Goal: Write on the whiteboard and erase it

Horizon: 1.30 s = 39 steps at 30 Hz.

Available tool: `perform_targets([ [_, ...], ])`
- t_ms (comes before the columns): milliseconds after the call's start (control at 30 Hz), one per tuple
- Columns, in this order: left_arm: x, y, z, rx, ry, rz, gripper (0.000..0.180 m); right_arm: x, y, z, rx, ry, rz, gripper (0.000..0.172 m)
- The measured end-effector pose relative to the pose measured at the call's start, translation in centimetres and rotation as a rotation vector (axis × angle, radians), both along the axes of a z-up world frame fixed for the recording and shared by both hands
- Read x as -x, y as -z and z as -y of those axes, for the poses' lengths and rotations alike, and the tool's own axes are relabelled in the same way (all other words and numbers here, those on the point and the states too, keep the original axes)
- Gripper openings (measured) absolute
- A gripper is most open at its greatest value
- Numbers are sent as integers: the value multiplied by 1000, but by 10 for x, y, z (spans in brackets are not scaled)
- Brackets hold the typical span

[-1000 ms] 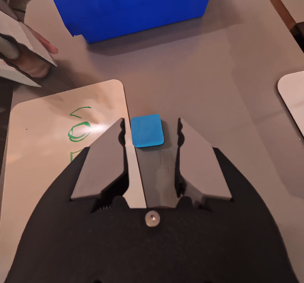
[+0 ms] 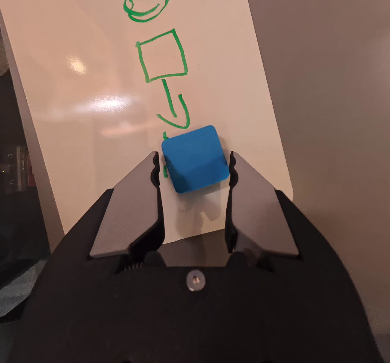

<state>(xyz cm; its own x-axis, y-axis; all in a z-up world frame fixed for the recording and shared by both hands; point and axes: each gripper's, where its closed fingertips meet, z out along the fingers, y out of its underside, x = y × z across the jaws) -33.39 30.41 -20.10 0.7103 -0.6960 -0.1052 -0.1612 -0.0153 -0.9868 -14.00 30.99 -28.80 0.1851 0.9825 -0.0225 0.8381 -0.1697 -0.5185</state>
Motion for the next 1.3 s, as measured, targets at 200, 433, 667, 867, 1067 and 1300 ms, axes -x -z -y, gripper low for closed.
perform_targets([
  [200, 0, 0, 0, -5, -4, -3, 22, 1, -6, 1, -23, -14, -86, 53],
  [433, -46, 46, 72, 83, 433, -339, 0, 0, -6, 0, -10, 45, -39, 52],
  [667, -66, 88, 71, 221, 353, -572, 0, 22, -8, 36, 76, -66, -86, 52],
  [867, -64, 89, 65, 235, 313, -566, 0, 18, -5, 20, 12, 9, -16, 52],
  [1067, -63, 89, 69, 266, 345, -547, 0, 7, -7, 5, 98, 133, -21, 52],
  [1300, -62, 89, 65, 260, 316, -550, 0, 9, -6, 37, 95, 23, 26, 52],
])
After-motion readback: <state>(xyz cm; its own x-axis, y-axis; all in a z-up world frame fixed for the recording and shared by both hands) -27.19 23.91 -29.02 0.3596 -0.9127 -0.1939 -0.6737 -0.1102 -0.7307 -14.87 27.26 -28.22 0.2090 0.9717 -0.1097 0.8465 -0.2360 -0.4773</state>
